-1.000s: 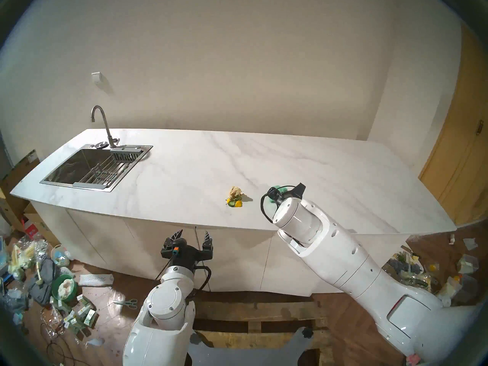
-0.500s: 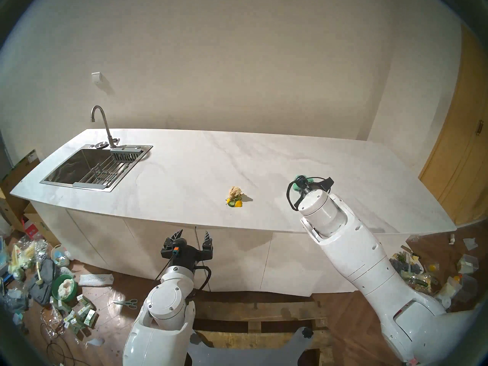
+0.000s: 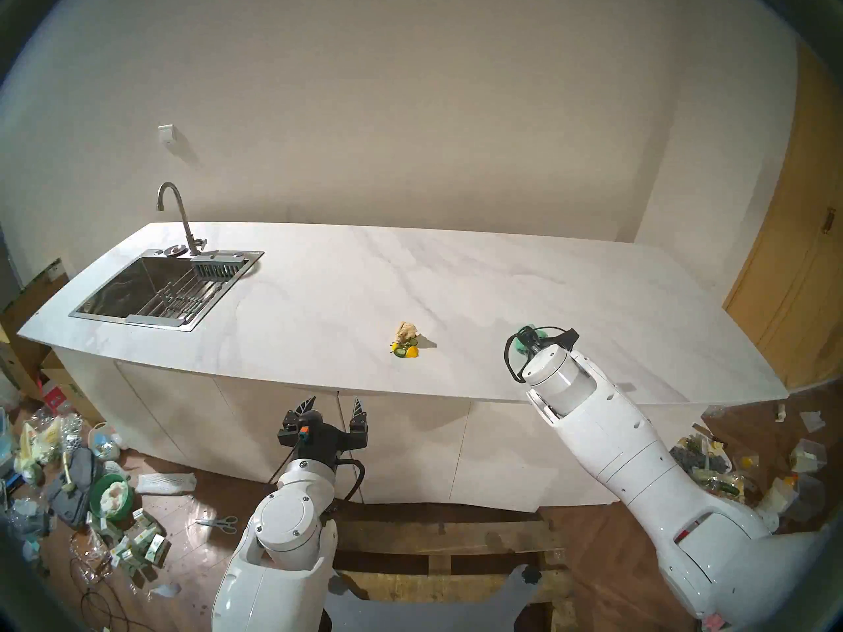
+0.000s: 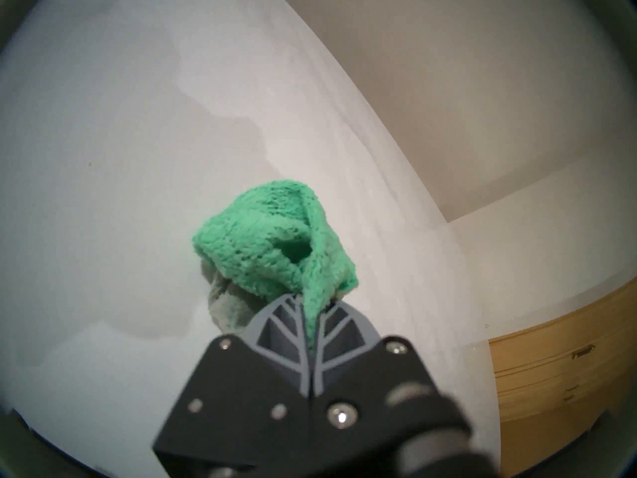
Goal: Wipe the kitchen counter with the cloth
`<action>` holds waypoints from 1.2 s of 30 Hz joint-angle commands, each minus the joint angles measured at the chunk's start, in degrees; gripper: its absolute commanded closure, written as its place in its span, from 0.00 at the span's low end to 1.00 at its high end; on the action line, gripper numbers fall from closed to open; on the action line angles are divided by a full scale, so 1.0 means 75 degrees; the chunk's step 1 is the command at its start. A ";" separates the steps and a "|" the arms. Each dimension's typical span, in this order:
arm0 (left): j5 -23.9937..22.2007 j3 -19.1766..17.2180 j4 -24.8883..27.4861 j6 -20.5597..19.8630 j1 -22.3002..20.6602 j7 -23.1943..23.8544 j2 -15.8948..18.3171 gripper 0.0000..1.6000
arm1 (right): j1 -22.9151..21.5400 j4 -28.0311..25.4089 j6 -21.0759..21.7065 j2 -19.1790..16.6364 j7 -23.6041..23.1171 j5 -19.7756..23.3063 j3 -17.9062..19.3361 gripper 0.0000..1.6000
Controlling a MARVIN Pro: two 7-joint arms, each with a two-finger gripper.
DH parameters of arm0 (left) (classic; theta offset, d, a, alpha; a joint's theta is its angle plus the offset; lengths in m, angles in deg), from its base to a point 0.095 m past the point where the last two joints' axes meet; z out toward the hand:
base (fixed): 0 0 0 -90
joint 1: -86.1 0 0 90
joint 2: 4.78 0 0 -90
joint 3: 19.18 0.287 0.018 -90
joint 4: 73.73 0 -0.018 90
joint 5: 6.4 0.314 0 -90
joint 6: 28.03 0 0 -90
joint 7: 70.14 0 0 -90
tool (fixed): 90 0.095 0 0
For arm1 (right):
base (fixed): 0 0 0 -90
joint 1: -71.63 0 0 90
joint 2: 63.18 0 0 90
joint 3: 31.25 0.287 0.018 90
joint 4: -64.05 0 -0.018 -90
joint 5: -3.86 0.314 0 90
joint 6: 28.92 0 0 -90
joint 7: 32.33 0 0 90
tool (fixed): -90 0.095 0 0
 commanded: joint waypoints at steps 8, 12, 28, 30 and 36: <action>-0.0016 0.0020 0.0216 0.0040 -0.0038 0.0044 0.0012 0.00 | -0.0172 -0.0847 0.0173 -0.0753 -0.0926 -0.0026 -0.0205 0.00; -0.0010 0.0020 0.0196 0.0046 -0.0048 0.0034 0.0007 0.00 | -0.0066 -0.1353 0.0365 -0.1281 -0.1300 -0.0097 -0.0080 0.00; 0.0000 0.0020 0.0148 0.0050 -0.0073 0.0014 -0.0001 0.00 | 0.0576 -0.2831 0.0409 -0.2510 -0.3344 0.0724 0.1017 0.00; -0.0001 0.0021 0.0149 0.0051 -0.0073 0.0014 0.0000 0.00 | 0.0686 -0.3059 0.0424 -0.2672 -0.3679 0.0996 0.1269 0.00; -0.0002 0.0021 0.0154 0.0053 -0.0071 0.0015 0.0001 0.00 | 0.0988 -0.3427 0.0470 -0.2972 -0.3984 0.1855 0.1944 0.00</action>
